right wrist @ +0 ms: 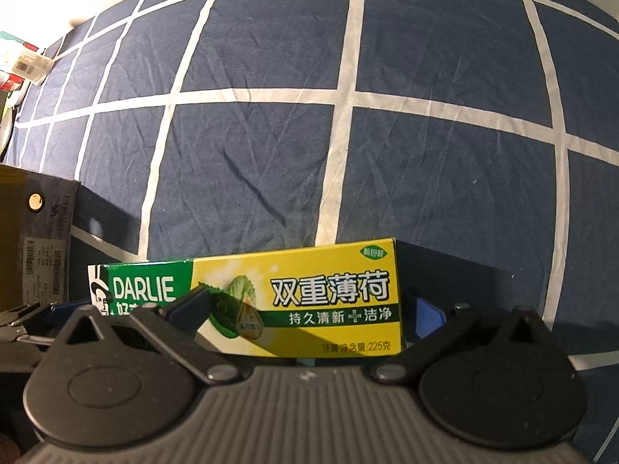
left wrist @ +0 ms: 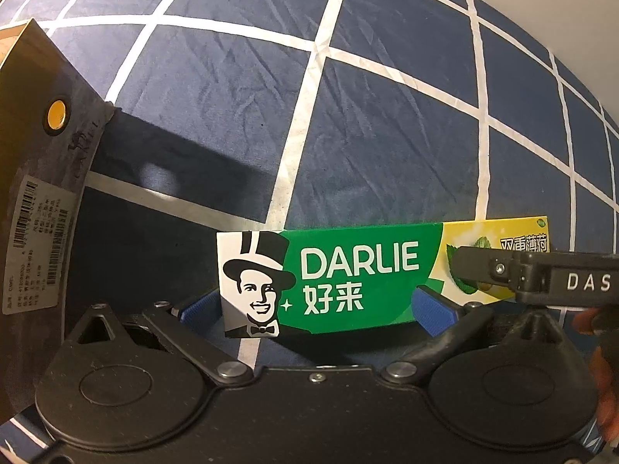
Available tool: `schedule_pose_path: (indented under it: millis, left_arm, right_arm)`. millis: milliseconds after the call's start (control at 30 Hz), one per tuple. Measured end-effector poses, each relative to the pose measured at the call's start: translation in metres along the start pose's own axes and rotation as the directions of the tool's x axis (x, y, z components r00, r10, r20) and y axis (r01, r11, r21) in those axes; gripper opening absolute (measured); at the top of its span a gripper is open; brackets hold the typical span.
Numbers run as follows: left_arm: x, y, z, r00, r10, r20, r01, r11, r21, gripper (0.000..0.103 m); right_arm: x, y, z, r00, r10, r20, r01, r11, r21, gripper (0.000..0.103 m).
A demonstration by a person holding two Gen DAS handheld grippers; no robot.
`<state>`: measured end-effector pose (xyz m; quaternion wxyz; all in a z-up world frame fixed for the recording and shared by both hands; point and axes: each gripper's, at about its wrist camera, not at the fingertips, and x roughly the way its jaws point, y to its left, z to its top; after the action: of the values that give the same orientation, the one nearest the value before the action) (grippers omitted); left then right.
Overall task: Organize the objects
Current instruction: 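Carry the toothpaste box with the right gripper over the box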
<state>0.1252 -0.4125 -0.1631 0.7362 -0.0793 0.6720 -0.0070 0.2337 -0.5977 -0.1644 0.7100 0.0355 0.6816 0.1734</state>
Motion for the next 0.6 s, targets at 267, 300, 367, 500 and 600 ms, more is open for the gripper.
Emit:
schedule_pose_path:
  millis: [267, 300, 367, 500, 600]
  left_arm:
    - [-0.005, -0.003, -0.001, 1.000, -0.007, 0.003, 0.007, 1.000, 0.019, 0.103]
    - [-0.007, -0.003, -0.001, 1.000, -0.008, 0.006, 0.008, 1.000, 0.023, 0.103]
    - [-0.011, -0.005, -0.003, 1.000, -0.010, 0.013, 0.010, 0.999, 0.036, 0.103]
    - [-0.026, -0.006, -0.009, 1.000, -0.014, 0.028, 0.013, 0.998, 0.055, 0.103]
    - [-0.040, -0.007, -0.015, 0.999, -0.014, 0.047, 0.010, 0.997, 0.073, 0.103]
  right_arm:
    - [-0.005, 0.000, -0.002, 1.000, -0.008, 0.017, 0.008, 1.000, 0.005, 0.103]
    - [-0.007, 0.000, -0.003, 1.000, -0.008, 0.021, 0.008, 1.000, 0.007, 0.103]
    - [-0.013, 0.000, -0.005, 1.000, -0.009, 0.030, 0.009, 1.000, 0.012, 0.103]
    - [-0.027, 0.003, -0.013, 0.998, -0.011, 0.054, 0.009, 1.000, 0.022, 0.103]
    - [-0.039, 0.007, -0.022, 0.997, -0.008, 0.077, 0.006, 1.000, 0.027, 0.103]
